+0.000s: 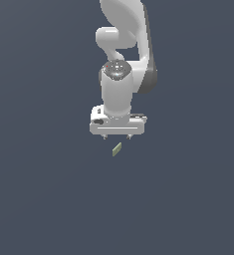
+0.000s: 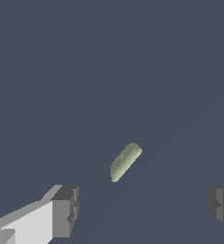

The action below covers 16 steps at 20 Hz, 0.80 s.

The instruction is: Pick up the object and move it to a goal position.

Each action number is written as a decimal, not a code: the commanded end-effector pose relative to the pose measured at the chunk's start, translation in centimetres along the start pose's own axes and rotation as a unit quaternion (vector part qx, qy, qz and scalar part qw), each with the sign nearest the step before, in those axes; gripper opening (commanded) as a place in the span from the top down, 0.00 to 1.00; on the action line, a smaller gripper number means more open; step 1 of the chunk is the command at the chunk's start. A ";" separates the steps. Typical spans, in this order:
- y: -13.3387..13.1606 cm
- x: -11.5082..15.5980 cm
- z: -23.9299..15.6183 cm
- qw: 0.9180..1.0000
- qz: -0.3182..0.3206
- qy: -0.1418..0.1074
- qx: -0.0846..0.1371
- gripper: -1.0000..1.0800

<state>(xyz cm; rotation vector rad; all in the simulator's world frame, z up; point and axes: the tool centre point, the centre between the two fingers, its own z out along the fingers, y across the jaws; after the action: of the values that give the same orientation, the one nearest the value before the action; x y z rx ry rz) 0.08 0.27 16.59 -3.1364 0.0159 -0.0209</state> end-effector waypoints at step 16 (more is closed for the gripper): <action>0.9 0.8 -0.8 1.000 -0.023 0.012 -0.011 0.04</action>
<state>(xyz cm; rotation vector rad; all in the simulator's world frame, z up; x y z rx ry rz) 0.85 -0.63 17.47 -3.1581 -0.0600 -0.0586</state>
